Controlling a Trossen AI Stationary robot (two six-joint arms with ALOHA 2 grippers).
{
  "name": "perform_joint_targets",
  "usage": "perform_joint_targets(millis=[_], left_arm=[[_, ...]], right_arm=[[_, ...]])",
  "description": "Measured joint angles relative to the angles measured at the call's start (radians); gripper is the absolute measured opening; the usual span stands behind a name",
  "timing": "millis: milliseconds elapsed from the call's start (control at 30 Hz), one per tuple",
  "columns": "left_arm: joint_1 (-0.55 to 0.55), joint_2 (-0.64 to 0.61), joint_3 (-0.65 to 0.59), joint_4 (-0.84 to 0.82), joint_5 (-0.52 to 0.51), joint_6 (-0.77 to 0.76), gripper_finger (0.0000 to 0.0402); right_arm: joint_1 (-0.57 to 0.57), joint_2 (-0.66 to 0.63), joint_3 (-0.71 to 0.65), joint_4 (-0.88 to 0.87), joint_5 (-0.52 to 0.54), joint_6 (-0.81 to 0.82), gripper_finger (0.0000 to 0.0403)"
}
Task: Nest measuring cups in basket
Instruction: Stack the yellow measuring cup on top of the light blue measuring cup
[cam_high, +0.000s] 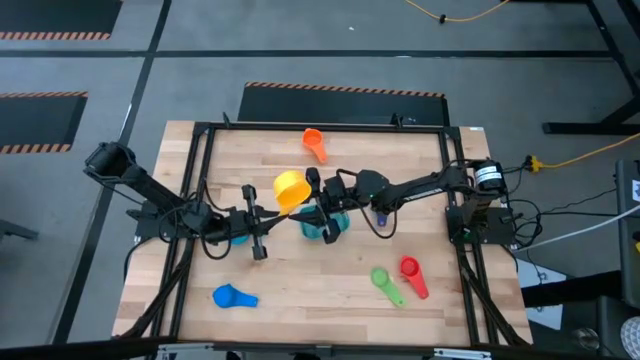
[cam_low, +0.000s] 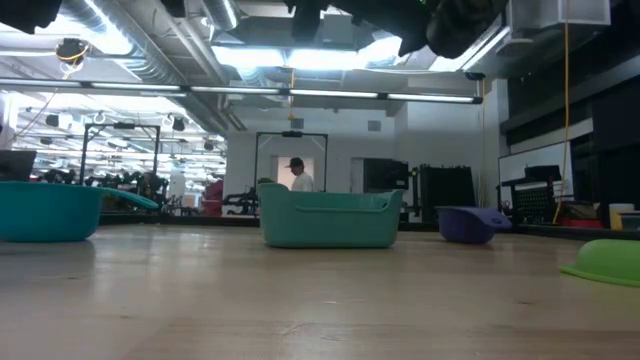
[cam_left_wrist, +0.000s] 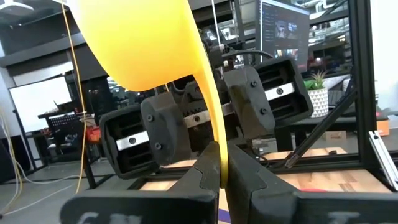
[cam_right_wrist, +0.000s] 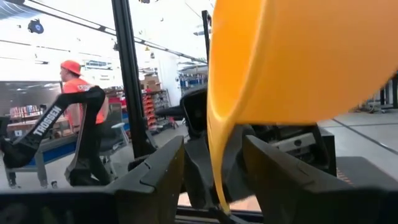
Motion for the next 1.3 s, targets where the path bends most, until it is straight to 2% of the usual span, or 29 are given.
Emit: perform_joint_targets(millis=[267, 367, 467, 700, 1067, 1200, 1300], left_arm=[[0.001, 0.000, 0.000, -0.004, -0.001, 0.000, 0.0000], [0.008, 0.000, 0.000, -0.005, 0.000, 0.000, 0.0000], [0.015, 0.000, 0.000, -0.007, 0.003, 0.000, 0.0000], [0.014, 0.000, 0.000, -0.012, 0.011, 0.000, 0.0001], [0.009, 0.000, 0.000, -0.034, -0.005, -0.023, 0.0046], [-0.008, 0.000, 0.000, -0.061, -0.058, -0.084, 0.0077], [-0.040, -0.013, 0.000, -0.140, -0.112, -0.124, 0.0099]], right_arm=[[0.001, 0.000, 0.014, -0.008, 0.001, 0.003, 0.0173], [0.007, 0.000, 0.014, -0.014, 0.003, -0.005, 0.0159], [0.016, 0.000, 0.014, -0.016, 0.005, -0.030, 0.0124], [0.018, 0.000, 0.014, -0.017, 0.012, -0.038, 0.0013], [0.018, 0.000, 0.014, -0.040, -0.007, -0.028, 0.0006], [0.008, 0.000, 0.014, -0.076, -0.050, -0.010, 0.0006], [-0.006, 0.000, 0.014, -0.119, -0.098, 0.050, 0.0006]])
